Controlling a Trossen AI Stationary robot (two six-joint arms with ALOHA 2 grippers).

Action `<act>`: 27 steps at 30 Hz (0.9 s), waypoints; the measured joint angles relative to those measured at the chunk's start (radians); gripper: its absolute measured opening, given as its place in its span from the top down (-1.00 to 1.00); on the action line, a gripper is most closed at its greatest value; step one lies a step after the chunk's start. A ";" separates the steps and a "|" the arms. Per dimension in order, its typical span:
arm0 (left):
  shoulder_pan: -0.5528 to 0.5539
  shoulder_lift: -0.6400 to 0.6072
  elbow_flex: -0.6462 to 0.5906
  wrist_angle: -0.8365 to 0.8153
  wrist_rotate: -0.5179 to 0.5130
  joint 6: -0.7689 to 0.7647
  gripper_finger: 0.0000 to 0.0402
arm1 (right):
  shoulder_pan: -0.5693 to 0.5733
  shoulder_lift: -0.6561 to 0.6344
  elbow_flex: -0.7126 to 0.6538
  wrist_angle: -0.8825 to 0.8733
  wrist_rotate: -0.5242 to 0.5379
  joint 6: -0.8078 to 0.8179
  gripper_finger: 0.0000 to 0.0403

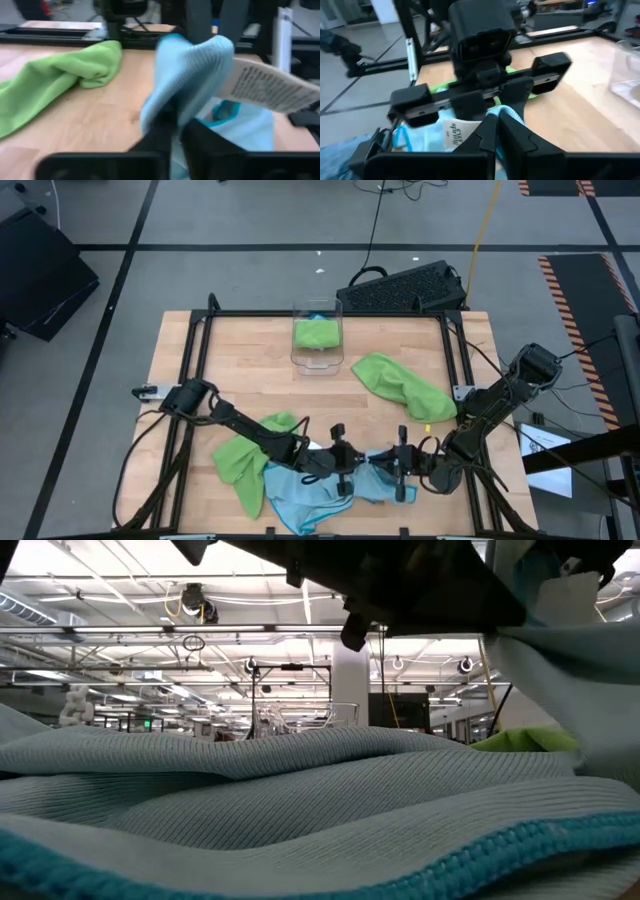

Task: Fold microfiber towels
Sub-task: Fold the right blue towel

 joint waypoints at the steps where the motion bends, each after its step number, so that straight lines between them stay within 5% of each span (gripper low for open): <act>1: -0.002 -0.004 0.000 -0.003 0.021 0.013 0.93 | 0.004 0.000 0.000 -0.001 -0.002 -0.005 0.96; 10: -0.024 -0.065 0.000 -0.111 0.151 0.047 0.97 | 0.062 -0.001 0.000 -0.009 -0.001 -0.062 0.74; 22: -0.066 -0.144 -0.001 -0.294 0.195 0.055 0.96 | 0.108 -0.001 0.000 -0.063 0.027 -0.198 -0.10; 27: -0.072 -0.149 -0.001 -0.303 0.238 0.073 0.97 | 0.134 -0.001 -0.004 -0.164 0.025 -0.227 -0.28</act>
